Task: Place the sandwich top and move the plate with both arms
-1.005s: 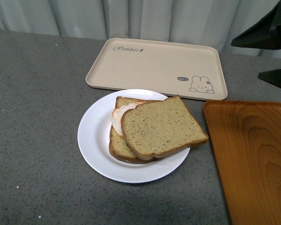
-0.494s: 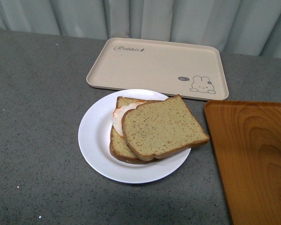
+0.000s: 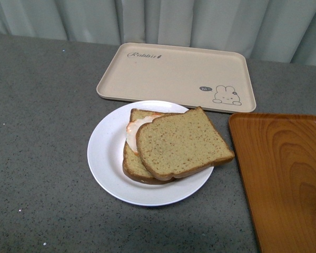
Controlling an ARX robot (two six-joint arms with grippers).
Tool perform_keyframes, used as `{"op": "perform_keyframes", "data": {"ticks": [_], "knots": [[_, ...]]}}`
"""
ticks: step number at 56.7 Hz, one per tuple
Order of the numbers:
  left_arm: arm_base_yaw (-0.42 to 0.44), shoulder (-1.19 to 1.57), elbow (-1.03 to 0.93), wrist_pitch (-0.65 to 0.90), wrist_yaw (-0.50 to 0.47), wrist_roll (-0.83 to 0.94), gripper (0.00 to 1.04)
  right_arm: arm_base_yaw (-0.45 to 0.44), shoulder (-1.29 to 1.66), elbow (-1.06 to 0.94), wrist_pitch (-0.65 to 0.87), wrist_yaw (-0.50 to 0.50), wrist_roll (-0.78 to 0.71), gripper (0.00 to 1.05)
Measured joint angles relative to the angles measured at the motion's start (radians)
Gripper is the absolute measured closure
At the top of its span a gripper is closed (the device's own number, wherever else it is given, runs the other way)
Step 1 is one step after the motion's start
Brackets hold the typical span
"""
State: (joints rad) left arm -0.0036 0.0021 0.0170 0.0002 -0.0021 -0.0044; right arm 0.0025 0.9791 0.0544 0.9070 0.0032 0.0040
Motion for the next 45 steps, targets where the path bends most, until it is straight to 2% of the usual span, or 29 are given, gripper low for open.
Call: {"op": "perform_keyframes", "data": {"ticks": [45], "knots": [[0.000, 0.000, 0.000, 0.000, 0.000, 0.000, 0.06, 0.000, -0.525, -0.048, -0.455, -0.002, 0.000, 1.04]]}}
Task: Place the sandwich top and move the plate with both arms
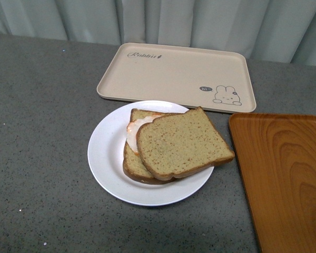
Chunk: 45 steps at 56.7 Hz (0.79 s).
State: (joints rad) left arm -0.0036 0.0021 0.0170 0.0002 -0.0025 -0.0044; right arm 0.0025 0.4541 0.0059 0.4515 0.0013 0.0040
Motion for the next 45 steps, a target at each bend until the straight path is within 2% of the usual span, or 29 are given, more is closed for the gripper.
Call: {"op": "perform_keyframes", "data": {"ticks": [45], "knots": [[0.000, 0.000, 0.000, 0.000, 0.000, 0.000, 0.06, 0.000, -0.311, 0.000, -0.309, -0.002, 0.000, 1.04]]}}
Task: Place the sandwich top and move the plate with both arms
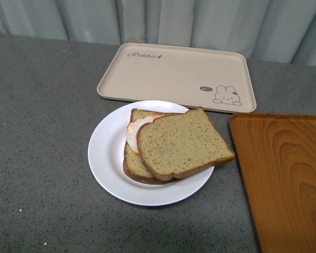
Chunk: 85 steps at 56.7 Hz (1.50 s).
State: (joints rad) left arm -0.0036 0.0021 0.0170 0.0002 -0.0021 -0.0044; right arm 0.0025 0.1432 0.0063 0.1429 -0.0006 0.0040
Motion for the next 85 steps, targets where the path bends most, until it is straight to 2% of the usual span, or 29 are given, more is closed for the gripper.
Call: {"op": "perform_keyframes", "data": {"ticks": [5, 16, 17, 19, 21, 26, 29, 36, 40, 46, 57, 67, 85], "knots": [[0.000, 0.000, 0.000, 0.000, -0.001, 0.000, 0.06, 0.000, -0.108, 0.000, -0.133, -0.001, -0.001, 1.04], [0.000, 0.000, 0.000, 0.000, 0.000, 0.000, 0.06, 0.000, -0.138, 0.000, -0.141, -0.001, -0.003, 1.02], [-0.009, 0.009, 0.004, -0.014, -0.032, -0.009, 0.06, 0.000, -0.138, 0.000, -0.141, -0.001, -0.002, 0.97], [-0.033, 0.076, 0.040, -0.104, -0.169, -0.067, 0.06, 0.000, -0.139, 0.000, -0.141, -0.001, -0.002, 0.89], [-0.026, 0.187, 0.055, -0.099, -0.242, -0.145, 0.06, 0.000, -0.139, 0.000, -0.141, 0.000, -0.002, 0.80], [0.016, 0.419, 0.058, 0.043, -0.240, -0.272, 0.06, -0.001, -0.139, 0.000, -0.141, -0.001, -0.003, 0.62], [0.019, 0.568, 0.066, 0.150, -0.224, -0.322, 0.06, -0.001, -0.139, 0.000, -0.141, -0.001, -0.002, 0.48], [0.035, 0.936, 0.102, 0.415, -0.180, -0.377, 0.06, -0.001, -0.139, 0.000, -0.141, -0.001, -0.002, 0.18], [0.045, 1.065, 0.121, 0.478, -0.155, -0.395, 0.06, -0.001, -0.139, 0.000, -0.142, -0.001, -0.002, 0.07], [0.043, 1.306, 0.167, 0.576, -0.121, -0.417, 0.06, -0.001, -0.139, 0.000, -0.142, -0.001, -0.002, 0.09], [0.026, 1.551, 0.224, 0.666, -0.102, -0.455, 0.06, -0.001, -0.139, 0.000, -0.141, -0.001, -0.002, 0.09], [-0.005, 1.672, 0.278, 0.705, -0.121, -0.492, 0.06, -0.001, -0.139, 0.000, -0.141, -0.001, -0.002, 0.09], [-0.113, 1.849, 0.389, 0.746, -0.130, -0.570, 0.06, -0.001, -0.139, 0.000, -0.141, -0.001, -0.002, 0.09]]}}
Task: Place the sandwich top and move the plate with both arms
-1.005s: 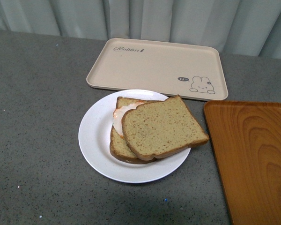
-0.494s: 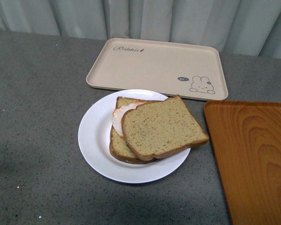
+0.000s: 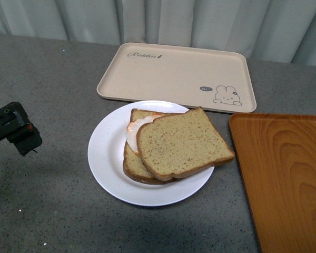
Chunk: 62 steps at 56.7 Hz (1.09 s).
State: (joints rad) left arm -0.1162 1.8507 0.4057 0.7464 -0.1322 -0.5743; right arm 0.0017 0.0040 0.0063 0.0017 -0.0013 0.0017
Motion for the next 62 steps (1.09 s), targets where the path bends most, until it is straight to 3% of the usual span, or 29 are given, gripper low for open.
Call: {"op": "perform_keyframes", "data": {"ticks": [13, 28, 43, 62], "knots": [[-0.059, 0.021, 0.027, 0.000, 0.020, -0.059, 0.06, 0.000, 0.000, 0.000, 0.000, 0.000, 0.000, 0.09], [-0.127, 0.037, 0.036, -0.028, 0.130, -0.132, 0.06, 0.000, 0.000, 0.000, 0.000, 0.000, 0.000, 0.09], [-0.113, 0.077, 0.081, -0.082, 0.291, -0.195, 0.06, 0.000, 0.000, 0.000, 0.000, 0.000, 0.000, 0.09], [-0.103, 0.132, 0.133, -0.093, 0.340, -0.211, 0.06, 0.000, 0.000, 0.000, 0.000, 0.000, 0.000, 0.09]]}}
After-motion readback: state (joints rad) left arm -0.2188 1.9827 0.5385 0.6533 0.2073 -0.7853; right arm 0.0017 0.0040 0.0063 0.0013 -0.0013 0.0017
